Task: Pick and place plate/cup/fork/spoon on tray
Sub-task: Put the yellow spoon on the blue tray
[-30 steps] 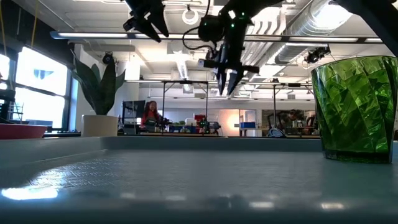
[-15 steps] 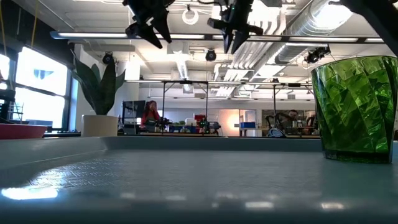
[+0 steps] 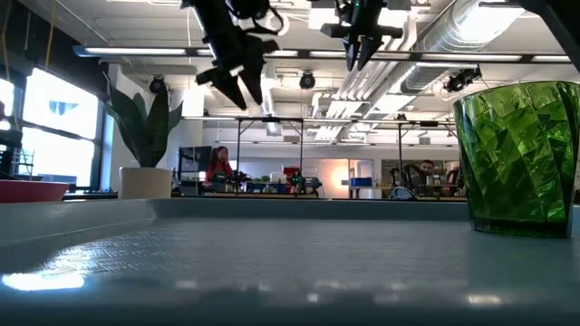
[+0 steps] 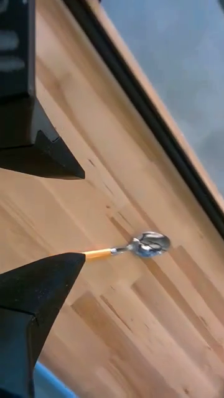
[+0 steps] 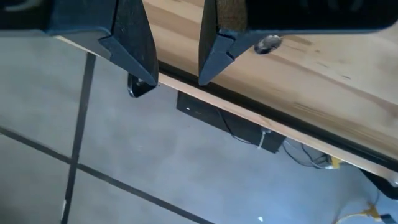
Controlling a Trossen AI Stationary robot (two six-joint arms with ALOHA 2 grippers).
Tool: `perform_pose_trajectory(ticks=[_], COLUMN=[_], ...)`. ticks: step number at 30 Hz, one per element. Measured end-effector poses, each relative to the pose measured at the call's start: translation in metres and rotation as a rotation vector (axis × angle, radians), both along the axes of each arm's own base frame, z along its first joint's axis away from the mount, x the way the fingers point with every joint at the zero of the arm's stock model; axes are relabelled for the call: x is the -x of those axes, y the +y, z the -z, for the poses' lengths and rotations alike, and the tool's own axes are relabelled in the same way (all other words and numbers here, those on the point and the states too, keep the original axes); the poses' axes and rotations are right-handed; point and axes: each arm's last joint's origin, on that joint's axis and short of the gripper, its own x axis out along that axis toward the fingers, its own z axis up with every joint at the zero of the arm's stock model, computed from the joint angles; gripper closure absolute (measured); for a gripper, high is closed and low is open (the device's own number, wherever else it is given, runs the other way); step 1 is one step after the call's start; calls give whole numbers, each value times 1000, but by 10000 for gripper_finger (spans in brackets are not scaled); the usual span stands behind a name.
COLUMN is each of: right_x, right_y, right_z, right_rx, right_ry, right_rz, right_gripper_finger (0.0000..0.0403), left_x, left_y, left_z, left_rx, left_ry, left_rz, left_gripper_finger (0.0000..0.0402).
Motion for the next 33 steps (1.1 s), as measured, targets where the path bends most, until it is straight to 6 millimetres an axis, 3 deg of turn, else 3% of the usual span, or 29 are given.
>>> perform_pose_trajectory(ticks=[12, 33], right_x=[6, 8], right_y=[-7, -9], right_z=[1, 1], right_rx=[2, -2], right_ry=[39, 54], right_rz=[8, -6], right_gripper_finger=[295, 295], left_x=[-37, -83], left_y=[5, -4], left_z=[51, 104], left_rx=[73, 112], left_ry=[43, -13], left_rz=[-32, 1], left_gripper_finger=[208, 209])
